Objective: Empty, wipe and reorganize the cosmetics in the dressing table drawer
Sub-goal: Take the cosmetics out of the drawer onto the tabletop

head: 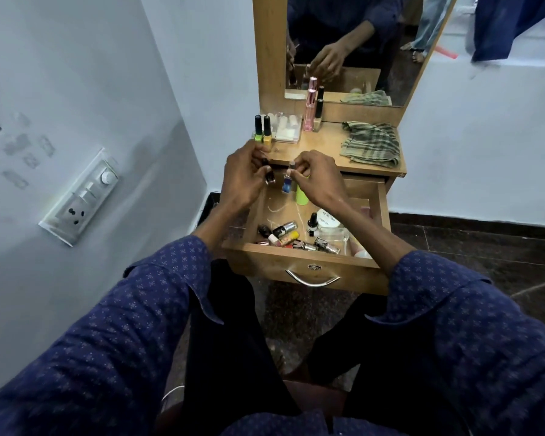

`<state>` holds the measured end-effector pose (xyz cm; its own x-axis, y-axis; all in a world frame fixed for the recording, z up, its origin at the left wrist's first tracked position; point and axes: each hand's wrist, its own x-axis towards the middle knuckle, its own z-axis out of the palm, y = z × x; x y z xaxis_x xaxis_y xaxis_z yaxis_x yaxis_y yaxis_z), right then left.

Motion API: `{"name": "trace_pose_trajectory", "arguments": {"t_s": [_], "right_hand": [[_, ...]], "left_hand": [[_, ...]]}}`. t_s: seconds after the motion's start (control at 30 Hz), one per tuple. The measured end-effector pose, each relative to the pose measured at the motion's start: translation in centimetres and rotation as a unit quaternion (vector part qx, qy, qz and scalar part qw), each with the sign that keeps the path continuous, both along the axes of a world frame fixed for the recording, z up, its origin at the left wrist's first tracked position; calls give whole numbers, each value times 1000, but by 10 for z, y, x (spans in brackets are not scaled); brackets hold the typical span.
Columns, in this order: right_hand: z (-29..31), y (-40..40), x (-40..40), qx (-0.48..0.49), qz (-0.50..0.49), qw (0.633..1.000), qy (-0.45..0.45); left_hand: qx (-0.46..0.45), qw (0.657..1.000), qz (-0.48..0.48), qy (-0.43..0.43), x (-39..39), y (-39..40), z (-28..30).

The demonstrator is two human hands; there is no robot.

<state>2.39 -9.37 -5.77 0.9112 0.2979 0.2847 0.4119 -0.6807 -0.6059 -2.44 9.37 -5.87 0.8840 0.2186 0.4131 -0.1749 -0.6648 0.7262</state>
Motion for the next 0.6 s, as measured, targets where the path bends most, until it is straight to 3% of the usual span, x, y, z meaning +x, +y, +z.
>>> {"name": "trace_pose_trajectory", "arguments": {"t_s": [0.2,0.6], "right_hand": [[31,23,24,61,-17,998,-19],[39,59,72,28,-62,995,-66]], "left_hand": [[-26,998,44,-20,27,26,29],[-11,998,54,-8,55,32,28]]}}
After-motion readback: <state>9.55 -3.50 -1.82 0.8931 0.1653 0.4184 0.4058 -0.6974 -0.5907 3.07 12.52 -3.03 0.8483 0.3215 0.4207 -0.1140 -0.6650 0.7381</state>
